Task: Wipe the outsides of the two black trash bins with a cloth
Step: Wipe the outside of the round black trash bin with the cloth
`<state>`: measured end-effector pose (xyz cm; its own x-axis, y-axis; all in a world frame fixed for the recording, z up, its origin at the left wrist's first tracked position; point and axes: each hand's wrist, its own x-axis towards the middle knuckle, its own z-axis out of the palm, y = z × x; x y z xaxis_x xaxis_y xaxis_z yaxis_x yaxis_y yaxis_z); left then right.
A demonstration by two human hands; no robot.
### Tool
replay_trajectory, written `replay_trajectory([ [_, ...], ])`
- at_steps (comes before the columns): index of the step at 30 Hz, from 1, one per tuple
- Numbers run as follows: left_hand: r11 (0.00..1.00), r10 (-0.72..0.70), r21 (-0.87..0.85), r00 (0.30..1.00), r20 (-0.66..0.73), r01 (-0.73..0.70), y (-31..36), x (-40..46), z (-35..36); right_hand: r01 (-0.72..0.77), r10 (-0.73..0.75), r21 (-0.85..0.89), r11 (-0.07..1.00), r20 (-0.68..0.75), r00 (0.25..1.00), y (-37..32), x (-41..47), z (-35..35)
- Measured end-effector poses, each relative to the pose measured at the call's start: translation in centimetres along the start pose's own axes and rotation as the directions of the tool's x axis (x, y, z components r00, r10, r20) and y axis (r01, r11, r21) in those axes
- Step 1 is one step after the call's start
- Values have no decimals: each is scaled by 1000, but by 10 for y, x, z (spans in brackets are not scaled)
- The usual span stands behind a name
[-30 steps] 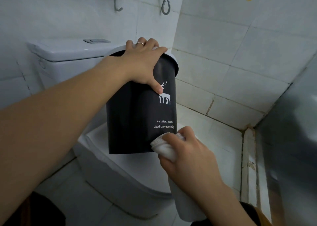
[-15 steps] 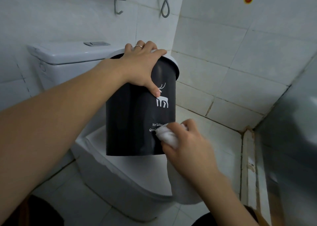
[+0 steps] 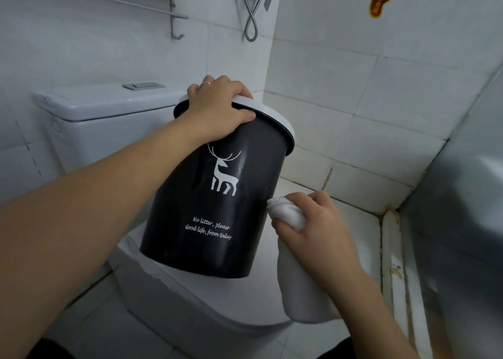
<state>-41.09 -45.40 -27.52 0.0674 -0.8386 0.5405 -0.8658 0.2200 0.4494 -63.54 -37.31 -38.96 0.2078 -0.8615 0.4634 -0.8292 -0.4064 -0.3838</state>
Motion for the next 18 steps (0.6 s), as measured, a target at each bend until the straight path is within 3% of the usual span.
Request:
replay_trajectory([
  [8,959,-117,-258,993,15,117,-13,0,-6,22,-22,-7,1000,-6,1000,-8,5,3],
  [13,997,-39,-67,996,82,44,-9,3,-12,52,-52,-28,998,2,999,-12,6,2],
  [18,999,30,19,995,100,-32,-7,-3,-8,69,-69,-32,997,-8,998,-21,19,-10],
])
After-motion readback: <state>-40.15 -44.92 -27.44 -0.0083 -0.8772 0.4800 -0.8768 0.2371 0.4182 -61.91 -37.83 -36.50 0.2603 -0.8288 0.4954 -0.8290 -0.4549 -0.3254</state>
